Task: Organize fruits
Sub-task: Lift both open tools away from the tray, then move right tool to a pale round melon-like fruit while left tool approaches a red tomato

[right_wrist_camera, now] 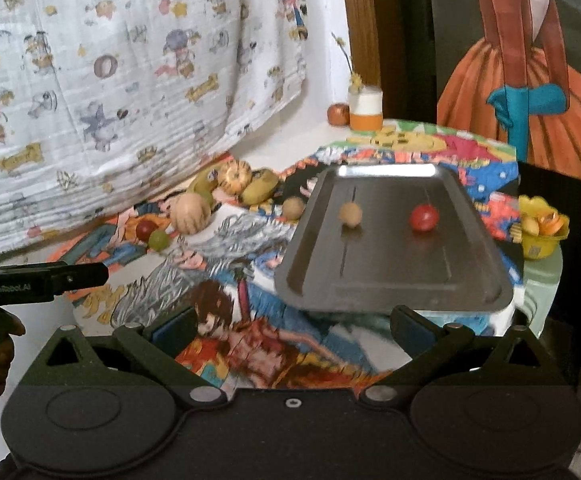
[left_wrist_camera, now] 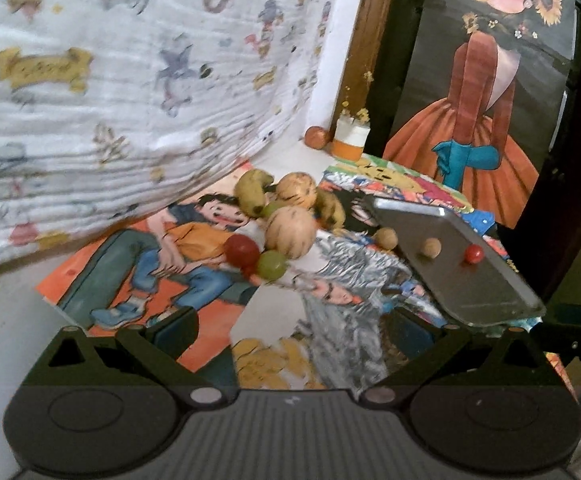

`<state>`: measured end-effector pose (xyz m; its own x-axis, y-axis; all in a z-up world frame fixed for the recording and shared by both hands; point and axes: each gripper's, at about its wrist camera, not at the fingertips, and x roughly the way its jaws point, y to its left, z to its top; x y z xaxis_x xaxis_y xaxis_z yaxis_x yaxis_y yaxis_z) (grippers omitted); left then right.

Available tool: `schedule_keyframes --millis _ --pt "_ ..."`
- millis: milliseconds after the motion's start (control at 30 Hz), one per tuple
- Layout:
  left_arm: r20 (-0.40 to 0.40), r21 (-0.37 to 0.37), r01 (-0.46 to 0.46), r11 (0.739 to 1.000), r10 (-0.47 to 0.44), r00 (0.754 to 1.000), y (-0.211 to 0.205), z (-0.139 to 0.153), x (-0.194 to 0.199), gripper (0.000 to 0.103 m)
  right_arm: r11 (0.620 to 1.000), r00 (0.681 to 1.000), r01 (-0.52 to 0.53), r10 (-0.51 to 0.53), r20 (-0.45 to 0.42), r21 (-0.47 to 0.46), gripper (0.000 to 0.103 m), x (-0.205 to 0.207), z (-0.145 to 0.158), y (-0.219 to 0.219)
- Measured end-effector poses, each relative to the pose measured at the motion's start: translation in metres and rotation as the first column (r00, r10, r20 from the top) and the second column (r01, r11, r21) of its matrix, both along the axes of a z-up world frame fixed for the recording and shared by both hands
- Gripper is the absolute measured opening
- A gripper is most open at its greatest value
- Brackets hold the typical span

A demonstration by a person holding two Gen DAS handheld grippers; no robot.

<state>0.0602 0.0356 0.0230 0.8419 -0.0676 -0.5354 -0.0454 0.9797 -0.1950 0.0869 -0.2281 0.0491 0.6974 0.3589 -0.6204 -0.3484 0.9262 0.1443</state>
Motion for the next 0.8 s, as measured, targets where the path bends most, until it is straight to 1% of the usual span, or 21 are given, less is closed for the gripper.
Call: schedule_keyframes --millis 133,300,567,700,800 --pt "-0.009 0.005 0.002 1.000 -0.002 1.000 0.006 -0.004 -0.004 0.103 1.000 0.999 -0.011 0.011 -0.044 0.004 0.102 -0.001 -0.009 0.010" --pt "-0.016 0.012 0.003 1.000 -0.003 1.000 0.016 -0.009 -0.006 0.103 0.998 0.996 -0.062 0.060 -0.064 -0.024 0.102 0.004 -0.011 0.028" --pt "-0.029 0.036 -0.011 0.999 0.012 1.000 0.041 -0.012 0.001 0.103 0.980 0.986 -0.163 0.157 -0.057 -0.112 0.102 0.023 -0.008 0.053" --pt "-0.028 0.033 -0.017 0.999 0.018 0.999 0.050 -0.011 0.011 0.103 0.963 0.974 -0.227 0.224 -0.039 -0.146 0.102 0.038 -0.003 0.068" --pt "-0.023 0.021 -0.021 1.000 0.022 1.000 0.056 -0.011 0.022 0.103 0.943 0.959 -0.281 0.282 -0.018 -0.179 0.102 0.051 0.002 0.081"
